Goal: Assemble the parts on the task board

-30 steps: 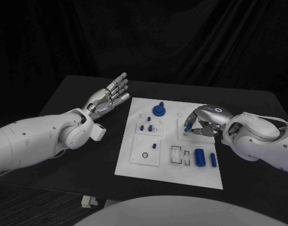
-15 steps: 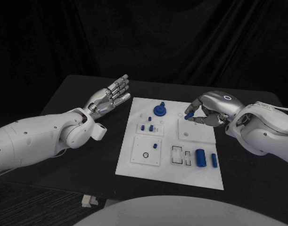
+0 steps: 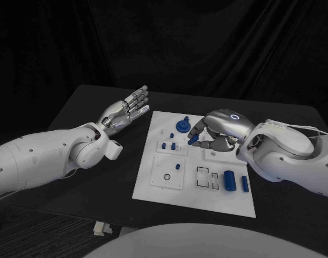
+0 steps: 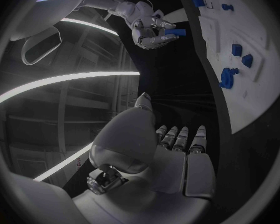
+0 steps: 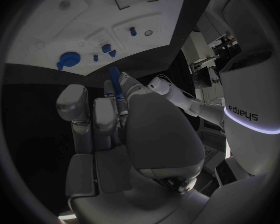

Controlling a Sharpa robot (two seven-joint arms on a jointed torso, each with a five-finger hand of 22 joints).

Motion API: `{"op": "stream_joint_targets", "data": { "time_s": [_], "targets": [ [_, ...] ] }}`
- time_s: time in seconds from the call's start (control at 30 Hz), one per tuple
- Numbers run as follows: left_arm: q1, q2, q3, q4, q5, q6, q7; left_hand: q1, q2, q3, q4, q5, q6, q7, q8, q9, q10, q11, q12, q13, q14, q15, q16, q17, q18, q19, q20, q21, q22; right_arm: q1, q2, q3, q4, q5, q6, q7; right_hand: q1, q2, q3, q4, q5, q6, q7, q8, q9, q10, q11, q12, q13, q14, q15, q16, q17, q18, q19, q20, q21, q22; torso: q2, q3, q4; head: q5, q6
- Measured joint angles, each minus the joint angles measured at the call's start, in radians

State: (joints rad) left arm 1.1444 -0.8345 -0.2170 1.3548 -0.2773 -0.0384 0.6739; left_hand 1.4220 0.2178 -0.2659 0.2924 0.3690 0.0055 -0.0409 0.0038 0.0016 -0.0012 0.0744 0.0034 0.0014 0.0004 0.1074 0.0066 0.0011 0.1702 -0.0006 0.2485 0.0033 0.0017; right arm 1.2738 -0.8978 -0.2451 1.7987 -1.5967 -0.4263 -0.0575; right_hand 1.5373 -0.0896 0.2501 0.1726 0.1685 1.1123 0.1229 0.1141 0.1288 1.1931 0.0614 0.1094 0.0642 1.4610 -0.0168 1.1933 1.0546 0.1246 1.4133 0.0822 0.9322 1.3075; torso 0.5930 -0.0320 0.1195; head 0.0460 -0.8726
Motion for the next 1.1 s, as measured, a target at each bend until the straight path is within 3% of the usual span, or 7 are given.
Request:
{"op": "stream_joint_targets", "data": {
  "time_s": [0.1, 0.53, 0.7, 1.1],
  "targets": [
    [0.0, 0.0, 0.0, 0.0, 0.0, 0.001, 0.0, 0.0, 0.0, 0.0, 0.0, 0.006, 0.0, 0.0, 0.0, 0.0, 0.0, 0.0, 0.0, 0.0, 0.0, 0.0, 0.0, 0.0, 0.0, 0.0, 0.0, 0.0, 0.0, -0.015, 0.043, 0.0, -0.017, -0.01, 0.018, 0.0, 0.0, 0.0, 0.001, 0.001, 0.0, -0.004, 0.004, -0.006, -0.001, -0.002, 0.002, -0.005, 0.0, 0.0, 0.0, 0.0, 0.002, -0.016, 0.0, 0.0, 0.004, 0.0, 0.0, 0.0, -0.0009, 0.002, 0.0],
    [0.0, 0.008, 0.0, -0.002, 0.0, 0.009, -0.002, 0.004, 0.004, 0.003, -0.003, 0.01, 0.007, -0.007, 0.0, 0.0, 0.0, 0.0, 0.0, 0.0, 0.0, 0.0, 0.0, 0.0, 0.0, 0.0, 0.0, 0.0, 0.0, -0.099, 0.193, 0.0, -0.097, -0.074, 0.098, 0.0, 0.004, -0.004, 0.011, -0.003, 0.0, -0.004, 0.004, -0.011, -0.004, -0.001, 0.001, -0.013, 0.0, 0.0, 0.0, 0.015, 0.022, -0.016, 0.004, 0.004, 0.02, 0.0, 0.0, 0.0007, 0.0039, 0.005, 0.0],
    [0.0, 0.011, 0.0, -0.002, 0.0, 0.012, -0.002, 0.005, 0.004, 0.003, -0.003, 0.012, 0.007, -0.011, 0.0, 0.001, 0.0, 0.0, 0.0, 0.0, 0.0, 0.0, 0.0, 0.001, 0.0, 0.0, 0.0, 0.0, 0.0, -0.12, 0.213, 0.0, -0.117, -0.089, 0.125, 0.0, 0.004, -0.004, 0.011, -0.003, 0.005, -0.004, 0.004, -0.012, -0.005, 0.001, 0.004, -0.018, 0.0, 0.0, 0.0, 0.02, 0.026, -0.016, 0.005, 0.005, 0.025, 0.0, 0.002, 0.0021, 0.0062, 0.005, 0.0],
    [0.0, 0.014, 0.0, -0.007, 0.0, 0.018, -0.005, 0.017, 0.005, 0.009, -0.008, 0.024, 0.011, -0.018, 0.0, 0.002, 0.0, 0.0, 0.0, 0.0, 0.0, 0.007, 0.0, 0.0, 0.0, 0.0, 0.0, 0.0, 0.0, -0.139, 0.217, 0.0, -0.12, -0.129, 0.162, -0.002, -0.002, -0.009, 0.011, -0.003, 0.005, -0.004, 0.004, -0.012, -0.004, 0.002, 0.005, -0.017, 0.0, 0.0, 0.0, 0.026, 0.031, -0.016, 0.007, 0.007, 0.029, 0.001, 0.003, 0.0018, 0.005, 0.007, 0.0]
  ]
}}
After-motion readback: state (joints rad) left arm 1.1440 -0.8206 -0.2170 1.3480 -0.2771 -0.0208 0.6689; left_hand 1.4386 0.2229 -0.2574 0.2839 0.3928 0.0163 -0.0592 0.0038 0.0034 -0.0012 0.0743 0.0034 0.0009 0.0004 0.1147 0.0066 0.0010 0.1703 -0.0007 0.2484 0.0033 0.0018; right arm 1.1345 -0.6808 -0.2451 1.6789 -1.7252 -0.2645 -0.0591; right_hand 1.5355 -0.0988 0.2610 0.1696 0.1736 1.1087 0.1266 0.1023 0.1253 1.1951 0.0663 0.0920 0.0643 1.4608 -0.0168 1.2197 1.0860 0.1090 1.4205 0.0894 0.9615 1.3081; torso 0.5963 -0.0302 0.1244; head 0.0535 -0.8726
